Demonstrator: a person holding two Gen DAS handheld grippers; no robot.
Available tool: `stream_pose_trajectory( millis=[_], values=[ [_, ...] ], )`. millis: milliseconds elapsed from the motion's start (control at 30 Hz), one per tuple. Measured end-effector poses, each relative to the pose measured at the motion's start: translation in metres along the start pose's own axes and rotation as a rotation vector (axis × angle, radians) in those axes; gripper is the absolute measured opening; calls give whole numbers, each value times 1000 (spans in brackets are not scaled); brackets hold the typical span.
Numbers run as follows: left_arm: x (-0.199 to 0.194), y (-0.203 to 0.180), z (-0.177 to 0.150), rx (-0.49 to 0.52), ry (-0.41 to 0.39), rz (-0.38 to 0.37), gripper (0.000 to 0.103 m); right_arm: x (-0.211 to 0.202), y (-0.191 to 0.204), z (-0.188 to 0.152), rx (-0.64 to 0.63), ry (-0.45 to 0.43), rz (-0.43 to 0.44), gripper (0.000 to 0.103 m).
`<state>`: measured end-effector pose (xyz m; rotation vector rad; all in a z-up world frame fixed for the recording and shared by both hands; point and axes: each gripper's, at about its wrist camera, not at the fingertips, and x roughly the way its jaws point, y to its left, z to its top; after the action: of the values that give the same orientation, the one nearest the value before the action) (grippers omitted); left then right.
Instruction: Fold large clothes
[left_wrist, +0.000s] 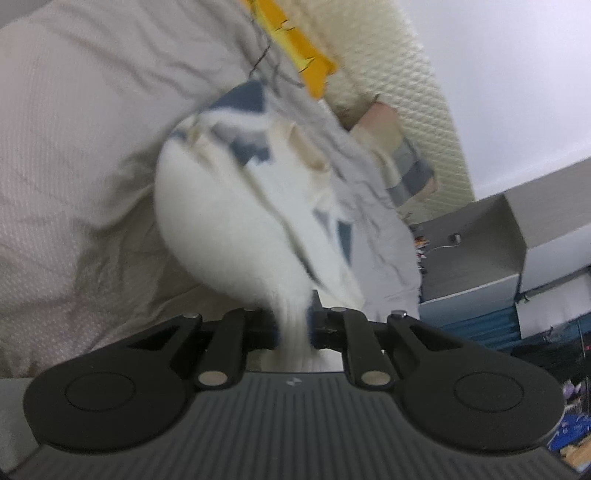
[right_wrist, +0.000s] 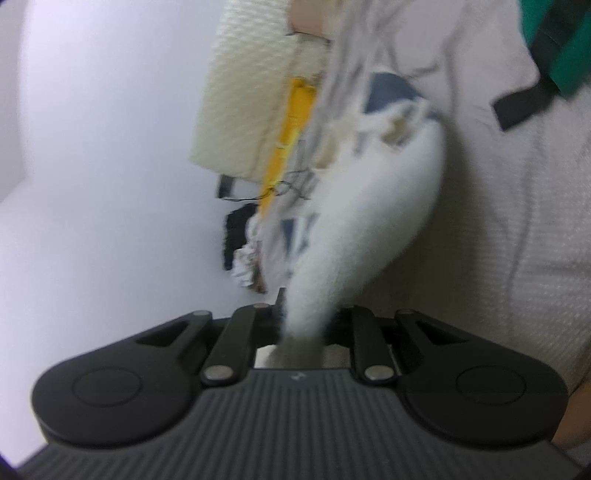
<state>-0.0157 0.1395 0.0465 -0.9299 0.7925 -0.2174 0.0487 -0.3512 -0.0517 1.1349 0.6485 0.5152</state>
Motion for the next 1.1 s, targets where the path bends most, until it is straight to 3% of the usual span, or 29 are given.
stream_pose_trajectory(
  millis=[133,433,600,733,900,1000,1100],
  values=[
    [-31,-19,-6,32,-11,-47,15,-22,25,-10,-56,-4,36,16],
    [-121,-24,-66,69,-5,-125,15,-90,61,-58,-143,2,72,17],
    [-126,-9,-82,35,-1,-151,15,-99,65,-64,-151,-1,34,18],
    [-100,-5,-63,33,-33,-188,15,-76,61,-42,-115,-17,29,20],
    [-34,-18,-13,39,-130,-226,15,-25,54,11,-52,-67,1,20],
    [9,-28,14,44,-181,-211,15,12,46,46,-31,-87,-40,20],
    [55,-34,38,57,-222,-149,15,47,30,73,2,-87,-78,20]
  ],
)
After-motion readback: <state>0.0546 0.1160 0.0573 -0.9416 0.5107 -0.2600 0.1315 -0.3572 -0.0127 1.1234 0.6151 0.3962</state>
